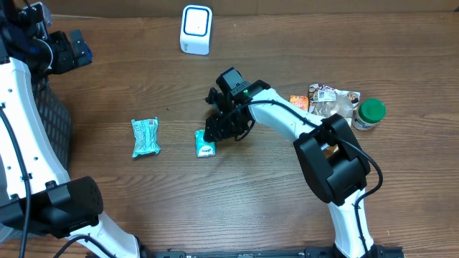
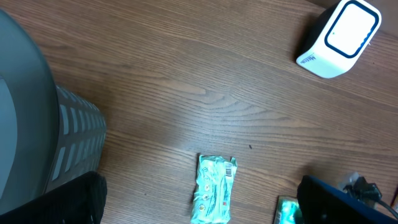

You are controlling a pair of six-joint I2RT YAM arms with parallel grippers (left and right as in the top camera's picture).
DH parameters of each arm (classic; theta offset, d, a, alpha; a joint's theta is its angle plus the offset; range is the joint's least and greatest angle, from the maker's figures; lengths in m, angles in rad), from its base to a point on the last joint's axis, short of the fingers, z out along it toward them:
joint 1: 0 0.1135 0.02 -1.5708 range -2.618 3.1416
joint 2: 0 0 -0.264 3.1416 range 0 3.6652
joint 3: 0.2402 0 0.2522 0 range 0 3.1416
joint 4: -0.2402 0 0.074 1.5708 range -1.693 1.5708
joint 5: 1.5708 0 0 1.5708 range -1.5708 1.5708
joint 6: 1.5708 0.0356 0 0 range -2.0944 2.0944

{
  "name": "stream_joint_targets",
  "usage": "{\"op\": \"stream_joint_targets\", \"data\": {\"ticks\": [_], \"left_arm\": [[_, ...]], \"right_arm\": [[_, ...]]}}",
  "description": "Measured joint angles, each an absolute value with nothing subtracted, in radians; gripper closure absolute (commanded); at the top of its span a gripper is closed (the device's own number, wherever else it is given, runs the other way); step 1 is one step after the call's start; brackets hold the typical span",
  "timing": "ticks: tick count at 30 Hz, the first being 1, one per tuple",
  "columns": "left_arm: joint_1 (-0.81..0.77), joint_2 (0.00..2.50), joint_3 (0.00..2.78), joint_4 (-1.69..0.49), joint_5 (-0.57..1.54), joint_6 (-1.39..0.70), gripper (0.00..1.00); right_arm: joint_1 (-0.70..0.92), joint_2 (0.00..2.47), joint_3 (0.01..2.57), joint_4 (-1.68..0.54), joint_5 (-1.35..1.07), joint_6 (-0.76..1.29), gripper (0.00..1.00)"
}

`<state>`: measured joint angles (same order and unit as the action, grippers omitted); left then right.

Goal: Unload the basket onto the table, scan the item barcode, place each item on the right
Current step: 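Lower the right gripper and grasp the mint-green packet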

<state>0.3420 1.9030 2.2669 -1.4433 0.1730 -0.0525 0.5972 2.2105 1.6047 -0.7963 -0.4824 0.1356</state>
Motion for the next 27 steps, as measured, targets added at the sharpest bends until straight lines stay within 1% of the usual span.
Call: {"op": "stream_joint_targets", "data": {"ticks": [5,11,17,21,24,25,27], "left_arm": [[0.342,1.903,2.267,-1.443,0.173,-0.052,0.0],[0.342,1.903,2.267,-1.444,0.173,-0.052,0.0],[0.342,1.903,2.267,-1.443,0.173,-0.052,0.0],[0.342,1.903,2.267,-1.444,0.173,-0.052,0.0],[0.342,1.903,2.267,-1.443,0.173,-0.052,0.0],[0.342,1.903,2.267,-1.444,0.173,-0.052,0.0],[0.342,1.903,2.267,-1.443,0.173,-0.052,0.0]], "right_arm": [[0.585,2.209,1.61,-0.878,-0.482,0.267,0.62],[0.596,2.209,1.612,-0.942,-0.488,0.325,0.62],[0.651,2.209,1.612,-0.941,-0.488,0.349,0.62],[0.669,2.209,1.612,-0.926,-0.482,0.397,0.69],[0.667,2.209,1.612,-0.925,-0.458,0.443,0.76],[0.667,2.209,1.612,-0.914,-0.445,0.456,0.81],[0.667,2.208,1.612,-0.891,-0.431,0.463,0.81]]}}
